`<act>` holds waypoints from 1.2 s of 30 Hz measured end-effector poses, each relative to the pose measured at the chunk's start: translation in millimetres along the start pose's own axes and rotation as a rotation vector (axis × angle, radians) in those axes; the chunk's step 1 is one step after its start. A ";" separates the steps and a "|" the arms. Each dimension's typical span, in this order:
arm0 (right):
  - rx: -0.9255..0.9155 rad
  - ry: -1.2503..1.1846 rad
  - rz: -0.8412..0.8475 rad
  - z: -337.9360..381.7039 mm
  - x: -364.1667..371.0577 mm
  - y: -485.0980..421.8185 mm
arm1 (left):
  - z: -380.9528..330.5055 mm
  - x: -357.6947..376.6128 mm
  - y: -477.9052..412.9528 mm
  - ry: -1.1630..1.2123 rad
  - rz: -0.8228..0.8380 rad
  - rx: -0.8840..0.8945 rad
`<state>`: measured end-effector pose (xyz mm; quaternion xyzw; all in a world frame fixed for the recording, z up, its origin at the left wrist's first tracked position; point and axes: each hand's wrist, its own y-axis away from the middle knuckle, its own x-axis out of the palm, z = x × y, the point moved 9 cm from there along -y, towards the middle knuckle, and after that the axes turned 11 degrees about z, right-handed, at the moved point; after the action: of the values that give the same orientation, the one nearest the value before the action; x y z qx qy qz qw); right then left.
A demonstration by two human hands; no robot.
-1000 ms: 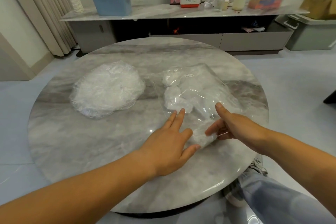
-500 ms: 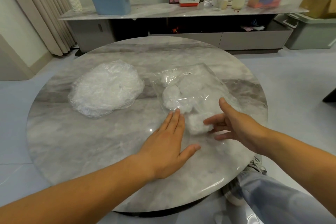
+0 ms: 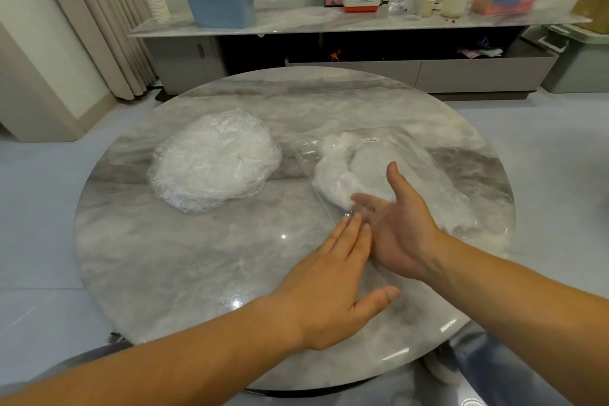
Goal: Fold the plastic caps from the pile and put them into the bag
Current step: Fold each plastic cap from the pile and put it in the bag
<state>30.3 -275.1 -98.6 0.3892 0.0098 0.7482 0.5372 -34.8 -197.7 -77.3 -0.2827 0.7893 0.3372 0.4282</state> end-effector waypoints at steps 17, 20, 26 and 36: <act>-0.087 0.173 -0.188 20.2 -32.1 32.1 | 19.7 8.7 4.8 -0.083 0.073 -0.039; -0.034 0.278 -0.231 22.6 -38.8 41.2 | 22.6 7.2 4.9 -0.080 0.072 -0.042; 0.196 0.738 -0.158 41.3 -33.0 72.9 | 24.0 -12.3 14.8 0.072 -0.056 0.091; -0.456 1.632 0.043 40.7 89.6 41.3 | 164.1 -69.2 47.3 -0.157 -0.178 -0.526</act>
<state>10.8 -236.3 -1.1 -0.3908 0.2359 0.7883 0.4126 42.9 -30.7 -70.2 -0.4253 0.6113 0.5124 0.4276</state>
